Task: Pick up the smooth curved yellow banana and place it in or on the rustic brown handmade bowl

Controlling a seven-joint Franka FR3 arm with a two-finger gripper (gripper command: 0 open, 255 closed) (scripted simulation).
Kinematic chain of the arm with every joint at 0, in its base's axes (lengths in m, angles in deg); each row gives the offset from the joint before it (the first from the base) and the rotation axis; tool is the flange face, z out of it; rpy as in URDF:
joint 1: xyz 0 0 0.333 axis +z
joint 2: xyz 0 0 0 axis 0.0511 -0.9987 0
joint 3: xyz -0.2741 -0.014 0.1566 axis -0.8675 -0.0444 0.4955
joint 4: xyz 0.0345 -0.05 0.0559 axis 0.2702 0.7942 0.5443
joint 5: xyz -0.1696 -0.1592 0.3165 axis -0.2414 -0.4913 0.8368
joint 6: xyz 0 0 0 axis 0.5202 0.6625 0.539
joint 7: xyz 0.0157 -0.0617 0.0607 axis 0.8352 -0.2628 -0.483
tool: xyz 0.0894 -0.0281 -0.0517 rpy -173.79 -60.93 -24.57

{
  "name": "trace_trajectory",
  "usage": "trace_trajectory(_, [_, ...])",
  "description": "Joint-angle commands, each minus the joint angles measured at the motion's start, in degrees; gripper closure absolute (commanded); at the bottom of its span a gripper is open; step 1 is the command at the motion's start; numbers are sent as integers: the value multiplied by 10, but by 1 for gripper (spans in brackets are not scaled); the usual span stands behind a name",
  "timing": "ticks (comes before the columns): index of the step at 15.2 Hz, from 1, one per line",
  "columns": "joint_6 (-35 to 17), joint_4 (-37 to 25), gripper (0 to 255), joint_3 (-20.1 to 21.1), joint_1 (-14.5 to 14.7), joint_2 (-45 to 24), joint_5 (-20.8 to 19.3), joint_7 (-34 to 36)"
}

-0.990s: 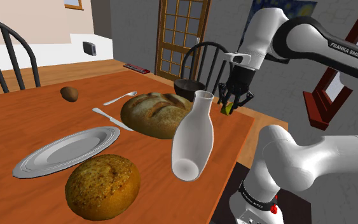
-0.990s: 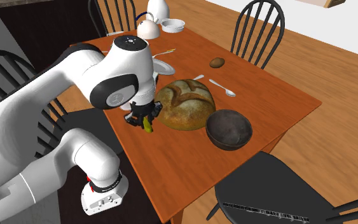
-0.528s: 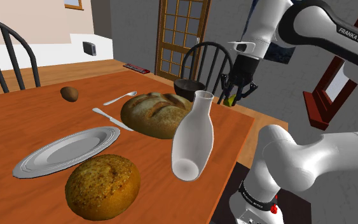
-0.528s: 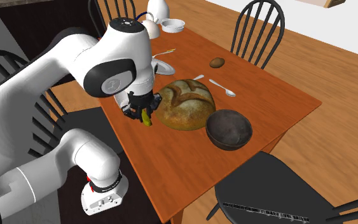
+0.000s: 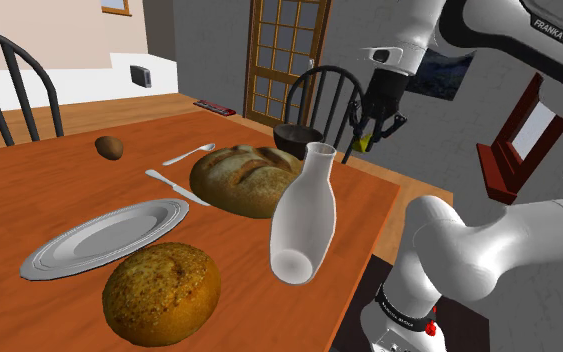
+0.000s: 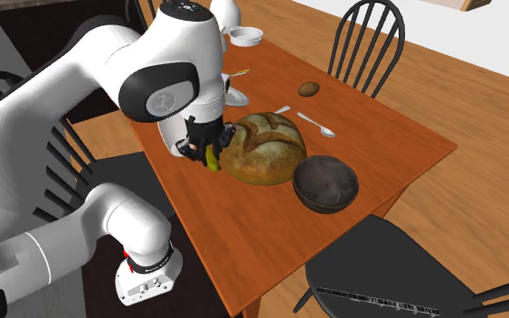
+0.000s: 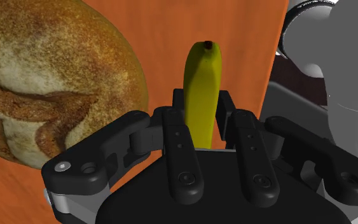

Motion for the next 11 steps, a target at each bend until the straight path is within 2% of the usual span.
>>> trace_trajectory(1, [-18, -21, 255, -23, 10, -36, -12, -14])
trace_trajectory(6, [-58, -85, 255, -92, 42, -127, -36, -57])
trace_trajectory(11, [-89, -166, 255, -168, 84, -225, -40, -107])
